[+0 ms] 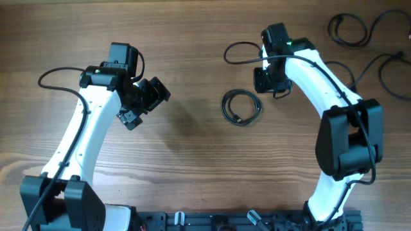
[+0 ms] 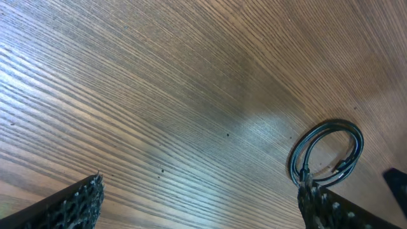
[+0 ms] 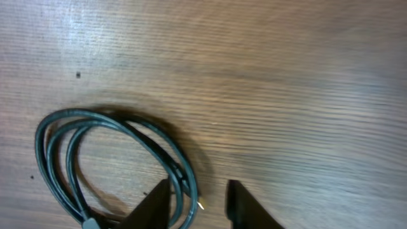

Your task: Untangle cables

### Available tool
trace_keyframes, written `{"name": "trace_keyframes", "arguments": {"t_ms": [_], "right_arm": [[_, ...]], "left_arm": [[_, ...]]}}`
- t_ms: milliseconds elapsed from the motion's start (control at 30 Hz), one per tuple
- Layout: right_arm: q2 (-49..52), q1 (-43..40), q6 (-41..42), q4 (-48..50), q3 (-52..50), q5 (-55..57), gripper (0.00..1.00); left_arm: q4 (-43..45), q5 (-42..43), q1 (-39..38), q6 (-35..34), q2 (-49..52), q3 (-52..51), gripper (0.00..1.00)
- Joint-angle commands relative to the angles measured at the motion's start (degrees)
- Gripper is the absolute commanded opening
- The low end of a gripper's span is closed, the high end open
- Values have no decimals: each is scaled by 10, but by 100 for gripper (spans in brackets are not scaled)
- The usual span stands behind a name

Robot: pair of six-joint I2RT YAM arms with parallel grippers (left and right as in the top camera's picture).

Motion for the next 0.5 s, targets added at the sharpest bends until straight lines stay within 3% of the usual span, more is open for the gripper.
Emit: {"name": "trace_keyframes", "arguments": {"t_ms": [0,133,267,467], "right_arm": [[15,6,-24,38,-52,-37,29],[15,6,-24,92,-104,-51,28],[15,6,-24,97,-111,-89,4],[-4,6,-26,9,-35,-218,4]], "left_arm": [[1,-8,-2,13,2,-2,100],[2,-8,-2,13,2,-2,100],[2,-8,-2,13,2,-2,100],[2,12,-2,11,2,-2,100]]}}
